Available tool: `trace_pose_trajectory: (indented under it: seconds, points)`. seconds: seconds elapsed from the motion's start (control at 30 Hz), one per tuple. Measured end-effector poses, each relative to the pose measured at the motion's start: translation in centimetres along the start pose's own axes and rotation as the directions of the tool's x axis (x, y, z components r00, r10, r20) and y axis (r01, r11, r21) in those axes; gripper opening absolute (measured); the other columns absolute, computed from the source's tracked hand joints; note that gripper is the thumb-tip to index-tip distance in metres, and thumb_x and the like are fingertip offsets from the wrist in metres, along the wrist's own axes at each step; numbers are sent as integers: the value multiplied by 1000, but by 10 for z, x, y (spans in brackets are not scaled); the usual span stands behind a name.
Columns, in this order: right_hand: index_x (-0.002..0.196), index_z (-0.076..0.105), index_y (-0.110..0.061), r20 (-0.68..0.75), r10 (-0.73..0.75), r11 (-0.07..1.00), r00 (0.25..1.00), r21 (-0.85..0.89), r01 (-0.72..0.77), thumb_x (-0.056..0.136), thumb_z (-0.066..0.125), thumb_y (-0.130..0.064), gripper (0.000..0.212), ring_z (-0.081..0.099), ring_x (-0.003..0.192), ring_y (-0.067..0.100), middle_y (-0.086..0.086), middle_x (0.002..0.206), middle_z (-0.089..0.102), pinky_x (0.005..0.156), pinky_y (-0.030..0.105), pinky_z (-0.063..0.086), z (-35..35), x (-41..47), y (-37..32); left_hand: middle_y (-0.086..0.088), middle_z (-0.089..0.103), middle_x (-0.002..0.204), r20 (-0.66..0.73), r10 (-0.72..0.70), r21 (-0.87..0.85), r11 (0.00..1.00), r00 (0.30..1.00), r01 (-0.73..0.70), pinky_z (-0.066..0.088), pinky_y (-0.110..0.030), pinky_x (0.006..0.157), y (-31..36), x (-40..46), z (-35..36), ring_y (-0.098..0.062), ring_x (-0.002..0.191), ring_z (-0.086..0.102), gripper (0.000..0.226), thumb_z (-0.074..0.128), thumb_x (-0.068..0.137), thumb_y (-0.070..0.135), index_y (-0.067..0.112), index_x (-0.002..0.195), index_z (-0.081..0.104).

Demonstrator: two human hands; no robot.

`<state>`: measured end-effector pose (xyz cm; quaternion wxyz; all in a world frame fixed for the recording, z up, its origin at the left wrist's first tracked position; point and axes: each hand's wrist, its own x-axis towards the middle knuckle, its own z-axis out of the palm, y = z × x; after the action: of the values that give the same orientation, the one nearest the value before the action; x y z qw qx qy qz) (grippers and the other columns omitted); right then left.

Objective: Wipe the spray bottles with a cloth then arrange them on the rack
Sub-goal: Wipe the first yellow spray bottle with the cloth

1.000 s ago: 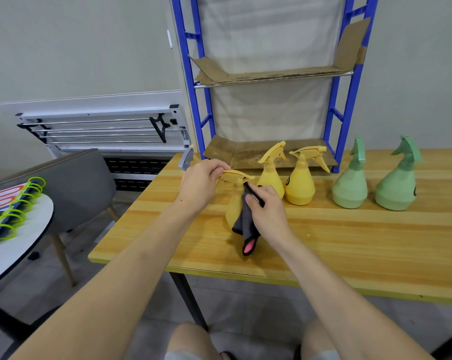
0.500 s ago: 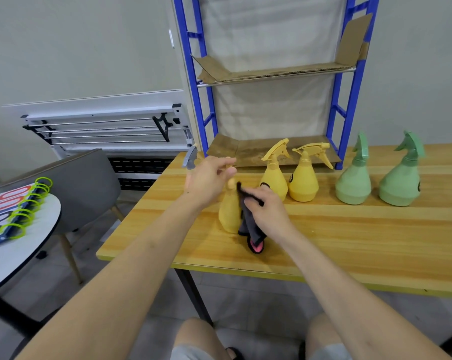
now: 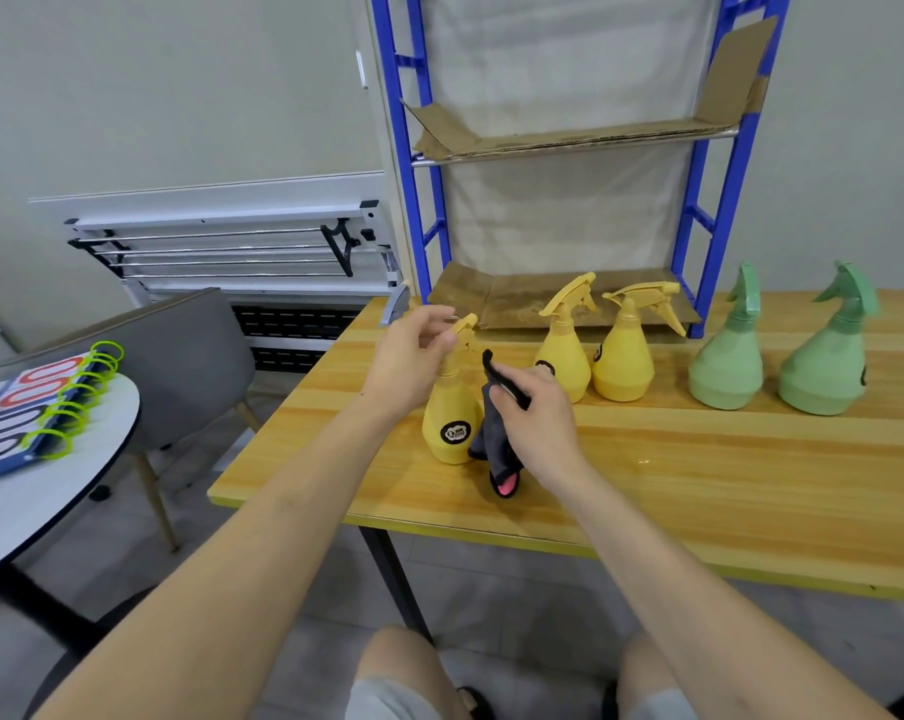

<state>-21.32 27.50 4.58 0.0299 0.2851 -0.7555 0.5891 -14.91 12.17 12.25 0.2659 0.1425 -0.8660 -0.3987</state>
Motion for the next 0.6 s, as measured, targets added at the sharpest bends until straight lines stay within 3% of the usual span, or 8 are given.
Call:
trace_pose_trajectory:
  seconds: [0.13, 0.27, 0.4, 0.6]
  points:
    - [138, 64, -22, -41, -35, 999, 999, -2, 35, 101, 61, -17, 37, 55, 106, 5, -8, 110, 58, 97, 19, 46, 6, 0, -9, 9, 75, 101, -35, -37, -14, 999, 999, 36, 57, -34, 92, -9, -5, -7, -7, 96, 68, 21, 60, 101, 19, 24, 114, 75]
    - [143, 59, -22, -103, -130, 991, 986, -33, 127, 102, 60, -16, 41, 50, 101, 2, -6, 110, 56, 90, 10, 41, 15, 11, -25, 10, 73, 95, 16, -73, -67, 995, 997, 74, 52, -28, 85, -11, -11, -10, -4, 87, 64, 26, 56, 103, 14, 25, 116, 76]
    - [139, 63, -18, -66, -139, 990, 988, -16, 139, 101, 60, -11, 38, 49, 95, 1, -3, 109, 55, 91, 17, 43, 31, 13, -33, 9, 72, 98, 22, -53, -46, 998, 998, 54, 51, -27, 85, -10, -14, -9, -7, 94, 64, 23, 57, 104, 15, 21, 119, 73]
    - [134, 66, -21, -32, -178, 984, 984, 21, 179, 102, 59, -12, 34, 51, 99, -2, -6, 108, 51, 83, 15, 47, 42, -14, -26, 5, 71, 111, 25, -37, -48, 998, 999, 38, 47, -18, 75, -10, -17, -5, -12, 104, 64, 24, 52, 106, 15, 23, 116, 72]
